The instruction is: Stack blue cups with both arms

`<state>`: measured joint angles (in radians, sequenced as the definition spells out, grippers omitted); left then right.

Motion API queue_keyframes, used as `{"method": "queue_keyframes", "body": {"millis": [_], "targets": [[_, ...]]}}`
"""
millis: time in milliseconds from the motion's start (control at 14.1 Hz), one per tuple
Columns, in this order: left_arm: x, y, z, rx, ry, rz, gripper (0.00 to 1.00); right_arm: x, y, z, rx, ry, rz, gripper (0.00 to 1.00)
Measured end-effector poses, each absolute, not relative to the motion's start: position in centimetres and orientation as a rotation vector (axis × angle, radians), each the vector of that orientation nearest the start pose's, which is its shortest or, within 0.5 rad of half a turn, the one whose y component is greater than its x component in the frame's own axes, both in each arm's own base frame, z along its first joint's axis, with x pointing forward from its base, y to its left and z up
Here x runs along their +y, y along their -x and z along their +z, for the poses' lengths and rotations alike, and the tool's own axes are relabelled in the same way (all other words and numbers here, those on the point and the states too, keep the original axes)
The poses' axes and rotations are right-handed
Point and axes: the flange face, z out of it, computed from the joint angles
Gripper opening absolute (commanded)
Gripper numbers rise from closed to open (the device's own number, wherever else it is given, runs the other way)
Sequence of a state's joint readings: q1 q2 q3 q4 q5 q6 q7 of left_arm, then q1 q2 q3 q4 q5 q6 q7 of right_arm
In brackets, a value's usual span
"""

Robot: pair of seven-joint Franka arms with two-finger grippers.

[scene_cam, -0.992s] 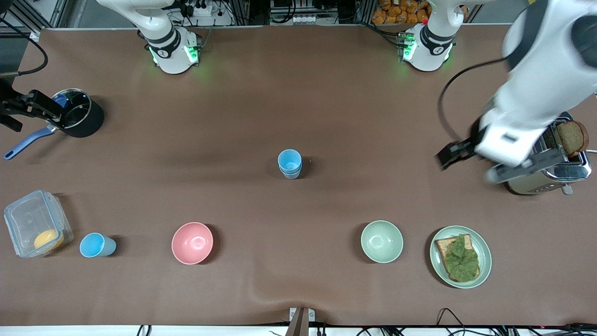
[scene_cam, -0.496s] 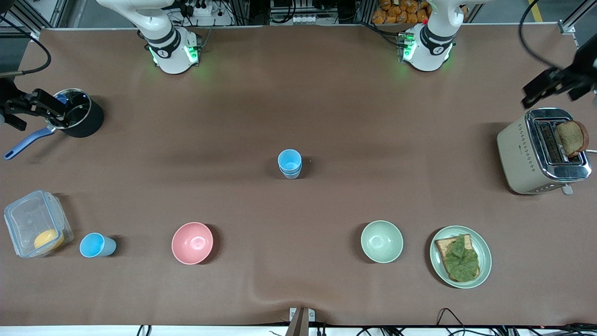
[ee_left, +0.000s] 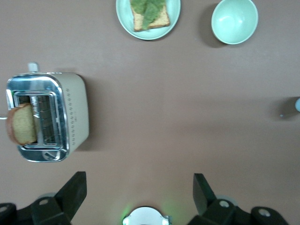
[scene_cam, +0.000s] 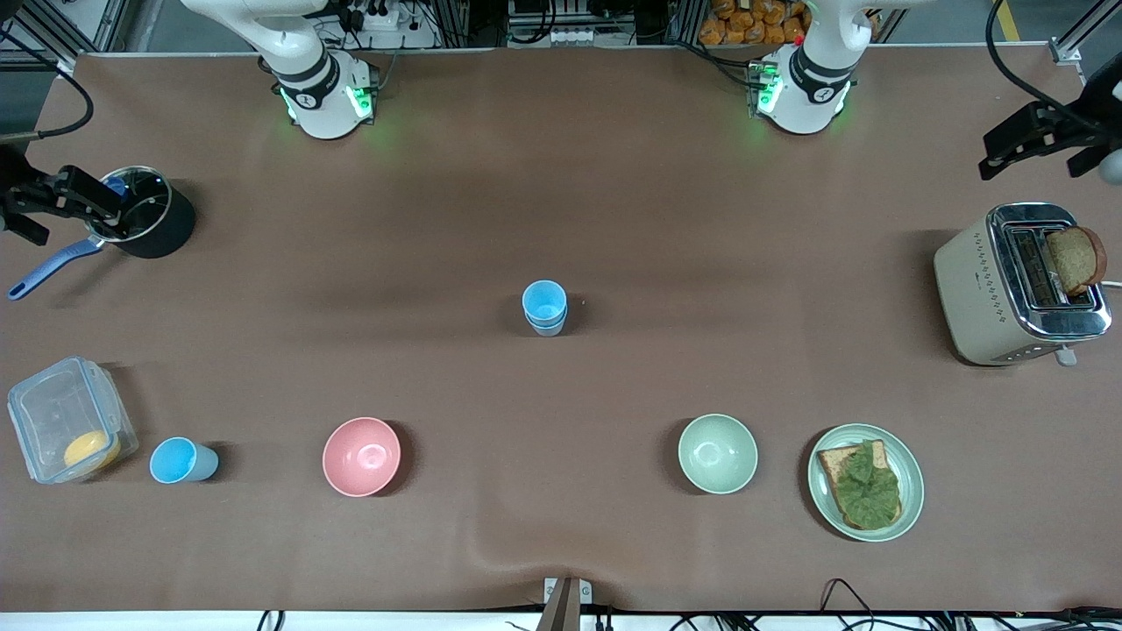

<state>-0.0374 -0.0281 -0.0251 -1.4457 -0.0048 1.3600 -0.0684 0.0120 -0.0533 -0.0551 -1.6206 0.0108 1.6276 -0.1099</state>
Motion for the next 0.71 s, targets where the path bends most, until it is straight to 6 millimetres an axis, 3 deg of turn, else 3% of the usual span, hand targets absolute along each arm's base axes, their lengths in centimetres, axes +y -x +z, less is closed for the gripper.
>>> {"method": "queue_keyframes", "body": {"millis": [708], "targets": [[-4.7, -54.3, 65.4, 0.034, 3.149, 0.111, 1.00, -3.1, -54.6, 64.0, -0.074, 3.116, -0.090, 1.00]]}}
